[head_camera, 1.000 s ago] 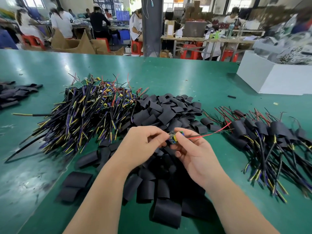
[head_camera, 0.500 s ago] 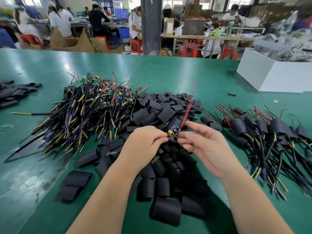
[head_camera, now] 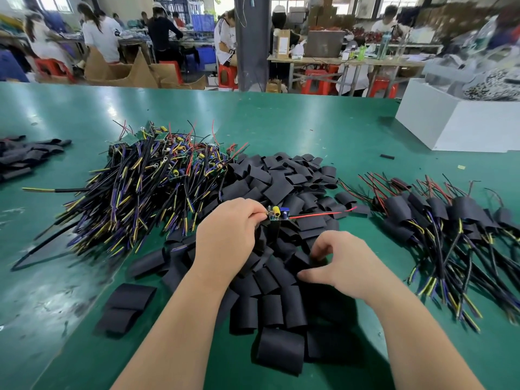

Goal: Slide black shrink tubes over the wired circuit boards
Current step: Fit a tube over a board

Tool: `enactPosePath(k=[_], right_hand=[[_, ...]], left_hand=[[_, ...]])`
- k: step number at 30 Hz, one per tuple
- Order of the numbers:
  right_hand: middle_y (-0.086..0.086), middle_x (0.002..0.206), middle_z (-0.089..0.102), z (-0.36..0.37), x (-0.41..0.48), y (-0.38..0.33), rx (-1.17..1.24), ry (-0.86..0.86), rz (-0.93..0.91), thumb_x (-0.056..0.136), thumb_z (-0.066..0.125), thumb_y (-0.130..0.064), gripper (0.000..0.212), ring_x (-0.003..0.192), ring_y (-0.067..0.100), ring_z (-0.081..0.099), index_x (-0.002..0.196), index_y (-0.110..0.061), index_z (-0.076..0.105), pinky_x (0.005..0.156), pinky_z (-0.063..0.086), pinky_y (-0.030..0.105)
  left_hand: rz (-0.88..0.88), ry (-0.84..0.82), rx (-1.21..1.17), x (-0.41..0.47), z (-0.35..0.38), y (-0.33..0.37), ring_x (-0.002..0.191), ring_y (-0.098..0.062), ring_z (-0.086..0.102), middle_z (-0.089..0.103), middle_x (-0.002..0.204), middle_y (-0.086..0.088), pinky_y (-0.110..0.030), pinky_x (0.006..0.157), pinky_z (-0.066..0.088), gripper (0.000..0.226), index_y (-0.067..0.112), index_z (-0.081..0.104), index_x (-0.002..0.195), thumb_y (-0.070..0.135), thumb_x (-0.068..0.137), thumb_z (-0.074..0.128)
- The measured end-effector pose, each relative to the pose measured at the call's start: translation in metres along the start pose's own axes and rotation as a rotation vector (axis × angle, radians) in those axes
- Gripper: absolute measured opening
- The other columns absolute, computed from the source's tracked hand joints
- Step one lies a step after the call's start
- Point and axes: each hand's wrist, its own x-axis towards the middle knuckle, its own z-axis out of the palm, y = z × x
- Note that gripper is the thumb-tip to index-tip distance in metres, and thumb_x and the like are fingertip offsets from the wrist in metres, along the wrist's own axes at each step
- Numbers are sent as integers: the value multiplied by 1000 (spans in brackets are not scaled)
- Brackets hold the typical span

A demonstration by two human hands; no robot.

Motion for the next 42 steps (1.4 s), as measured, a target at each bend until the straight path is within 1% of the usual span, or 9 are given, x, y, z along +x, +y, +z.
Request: enactPosePath(k=[8,11,15,18,23,26,28,33,42], right_hand=[[-8,72,56,8,3,-2,-10,19,-98,68,82,-40,36,68,4,50,61,-23,51,53,36,10],[-9,79,59,11,4,-1,34,37,-138,67,84,-34,30,73,4,53,77,-24,57,58,38,10],[-11,98,60,5,5,7,174,126,-145,72,82,-28,56,81,-5,51,122,-36,58,73,36,11],[-13,107,64,-5,5,13,392,220,-92,77,79,-24,43,81,4,56,113,-41,64,81,46,25],[-20,95,71,-7,6,21,513,256,-58,76,80,-19,34,90,-2,65,104,-36,68,80,45,16],[-12,81,73,-7,12,21,851,385,7,81,75,-15,15,79,4,66,92,-23,70,80,50,21],[-2,77,71,-10,15,21,1301,419,105,89,67,-17,5,82,16,69,86,-13,65,77,55,28],[8,73,71,-19,10,22,2020,373,268,88,64,-30,28,86,20,73,86,-5,53,62,57,23],[10,91,72,-29,7,15,2238,215,105,71,71,-33,40,70,12,70,85,4,68,57,54,20]], left_hand=[[34,18,2,-2,1,1,88,-23,63,71,88,1,-40,72,50,8,11,73,90,10,89,65],[39,47,-2,-2,2,1,88,-22,63,71,87,2,-40,71,51,8,11,73,89,10,89,65],[36,130,-61,-1,2,-1,84,-23,64,71,86,1,-36,70,51,8,10,72,89,9,87,65],[12,197,-167,1,1,-3,85,-21,65,71,88,2,-39,74,53,13,8,72,90,12,86,60],[26,256,-211,1,1,-4,86,-22,66,71,88,2,-41,74,54,14,7,71,92,13,86,60],[55,259,-227,0,2,-4,82,-23,66,70,86,1,-43,71,54,13,7,71,91,13,86,60],[71,252,-254,0,2,-4,81,-23,66,70,86,1,-44,70,54,13,7,71,91,12,86,60],[91,240,-275,1,3,-4,80,-21,65,69,85,4,-41,70,54,12,8,71,90,12,85,61],[102,253,-267,2,3,-6,81,-18,64,66,85,8,-38,72,53,12,8,71,90,11,86,60]])
